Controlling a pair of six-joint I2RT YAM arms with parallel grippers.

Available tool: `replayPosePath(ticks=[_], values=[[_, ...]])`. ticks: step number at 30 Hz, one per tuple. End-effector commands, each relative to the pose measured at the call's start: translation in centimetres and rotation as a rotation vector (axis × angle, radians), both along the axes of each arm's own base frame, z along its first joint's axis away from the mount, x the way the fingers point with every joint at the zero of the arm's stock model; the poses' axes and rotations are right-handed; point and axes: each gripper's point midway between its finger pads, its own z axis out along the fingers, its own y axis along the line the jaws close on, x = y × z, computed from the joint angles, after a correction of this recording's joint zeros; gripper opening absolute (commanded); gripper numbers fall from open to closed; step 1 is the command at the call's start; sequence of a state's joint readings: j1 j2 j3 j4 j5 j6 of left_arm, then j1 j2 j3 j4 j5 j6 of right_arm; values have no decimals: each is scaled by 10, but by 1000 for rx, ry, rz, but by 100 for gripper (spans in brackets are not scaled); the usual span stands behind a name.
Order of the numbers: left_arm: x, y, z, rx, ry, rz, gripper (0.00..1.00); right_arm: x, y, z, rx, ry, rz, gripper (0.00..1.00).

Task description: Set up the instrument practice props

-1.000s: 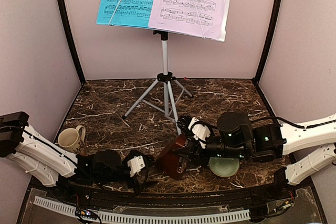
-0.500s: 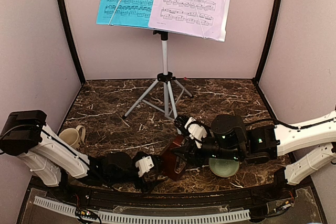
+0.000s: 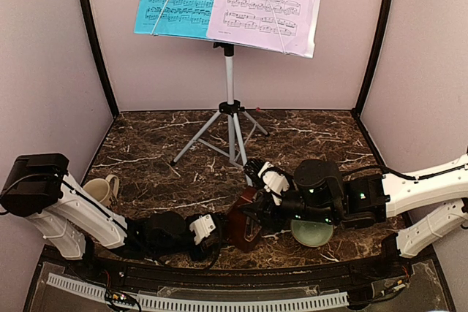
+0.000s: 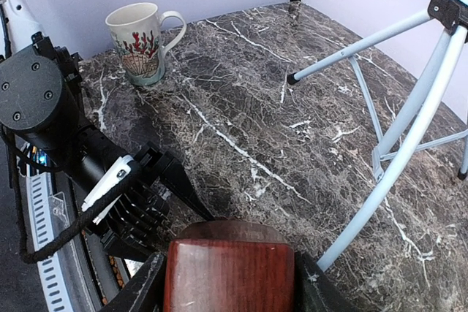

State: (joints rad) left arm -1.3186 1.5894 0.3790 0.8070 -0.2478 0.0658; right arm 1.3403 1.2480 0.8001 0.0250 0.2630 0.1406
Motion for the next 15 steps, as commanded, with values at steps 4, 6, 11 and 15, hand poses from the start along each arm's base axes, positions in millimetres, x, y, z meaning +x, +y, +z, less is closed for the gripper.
replayPosePath(ticks=[4,6,11,15], values=[[0,-9,12,-47,-3,0,60,9,9,57,206,-45,-31,17],[1,-8,13,-49,-3,2,57,8,9,58,210,-43,-30,17],[4,-5,16,-63,6,15,54,8,7,60,219,-41,-33,17],[0,-8,17,-65,5,-13,76,9,6,60,224,-40,-37,17]])
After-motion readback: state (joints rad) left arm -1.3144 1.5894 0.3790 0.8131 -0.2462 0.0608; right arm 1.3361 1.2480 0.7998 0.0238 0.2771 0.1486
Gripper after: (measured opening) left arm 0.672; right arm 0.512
